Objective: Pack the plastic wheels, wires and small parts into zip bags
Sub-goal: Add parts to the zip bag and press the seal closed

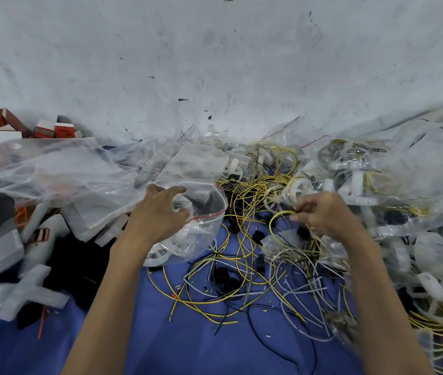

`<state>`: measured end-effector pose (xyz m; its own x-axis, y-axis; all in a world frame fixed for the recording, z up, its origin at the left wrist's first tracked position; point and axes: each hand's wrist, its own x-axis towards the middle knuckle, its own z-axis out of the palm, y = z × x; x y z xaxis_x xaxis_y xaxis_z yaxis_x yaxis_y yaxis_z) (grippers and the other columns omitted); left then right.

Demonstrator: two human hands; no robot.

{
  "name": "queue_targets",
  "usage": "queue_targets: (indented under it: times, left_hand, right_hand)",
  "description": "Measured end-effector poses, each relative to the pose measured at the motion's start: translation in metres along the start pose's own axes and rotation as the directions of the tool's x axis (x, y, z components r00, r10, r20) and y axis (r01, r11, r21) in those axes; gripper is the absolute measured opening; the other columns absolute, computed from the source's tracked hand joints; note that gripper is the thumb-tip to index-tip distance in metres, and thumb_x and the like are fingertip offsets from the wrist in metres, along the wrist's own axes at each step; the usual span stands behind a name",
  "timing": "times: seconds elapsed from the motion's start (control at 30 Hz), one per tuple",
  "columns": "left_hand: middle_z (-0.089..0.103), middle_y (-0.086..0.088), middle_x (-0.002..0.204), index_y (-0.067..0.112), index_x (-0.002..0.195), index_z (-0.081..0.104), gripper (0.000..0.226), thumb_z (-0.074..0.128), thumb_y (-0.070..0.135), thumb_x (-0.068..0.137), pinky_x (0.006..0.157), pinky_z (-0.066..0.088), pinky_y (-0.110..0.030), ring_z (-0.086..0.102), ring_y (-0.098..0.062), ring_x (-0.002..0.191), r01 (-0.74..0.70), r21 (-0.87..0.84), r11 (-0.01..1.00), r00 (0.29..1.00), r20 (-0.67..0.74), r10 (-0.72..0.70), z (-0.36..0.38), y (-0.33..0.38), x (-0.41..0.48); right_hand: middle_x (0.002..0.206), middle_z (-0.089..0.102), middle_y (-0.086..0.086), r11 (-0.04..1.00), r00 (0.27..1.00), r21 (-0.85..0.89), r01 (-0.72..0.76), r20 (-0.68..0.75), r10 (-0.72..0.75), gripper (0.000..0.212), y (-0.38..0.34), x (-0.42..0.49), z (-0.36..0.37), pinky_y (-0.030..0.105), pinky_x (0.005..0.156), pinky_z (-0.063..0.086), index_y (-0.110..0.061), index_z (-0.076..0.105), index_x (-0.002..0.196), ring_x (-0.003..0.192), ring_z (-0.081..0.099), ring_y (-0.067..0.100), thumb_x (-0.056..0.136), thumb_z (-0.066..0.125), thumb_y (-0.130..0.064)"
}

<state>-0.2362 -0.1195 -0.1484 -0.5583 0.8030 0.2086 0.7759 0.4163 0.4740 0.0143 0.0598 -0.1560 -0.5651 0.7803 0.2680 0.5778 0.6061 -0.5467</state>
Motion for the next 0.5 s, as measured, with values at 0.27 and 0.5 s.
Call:
queue_targets:
  times: [0.27,0.5]
  left_hand:
    - [0.039,0.004,0.121,0.025,0.114,0.060,0.031,0.059,0.021,0.083,0.076,0.048,-0.027,0.062,-0.002,0.069,-0.385,-0.117,0.915,0.900,-0.265,0.345,0.002,0.065,-0.021]
    - [0.050,0.006,0.132,0.019,0.145,0.025,0.071,0.054,0.051,0.088,0.096,0.042,-0.027,0.055,-0.001,0.107,-0.324,-0.436,0.840,0.857,0.241,0.456,0.042,0.116,-0.012]
  right_hand:
    - [0.079,0.070,-0.003,0.832,0.922,0.541,0.121,-0.373,0.108,0.012,0.000,-0.006,-0.033,0.012,0.061,0.052,-0.021,0.069,0.083,0.063,0.066,0.004,0.073,0.075,-0.019]
    - [0.070,0.071,-0.004,0.411,0.888,0.865,0.290,-0.403,0.222,0.006,-0.038,-0.004,-0.029,0.014,0.061,0.049,-0.013,0.068,0.082,0.064,0.064,0.005,0.080,0.069,-0.007]
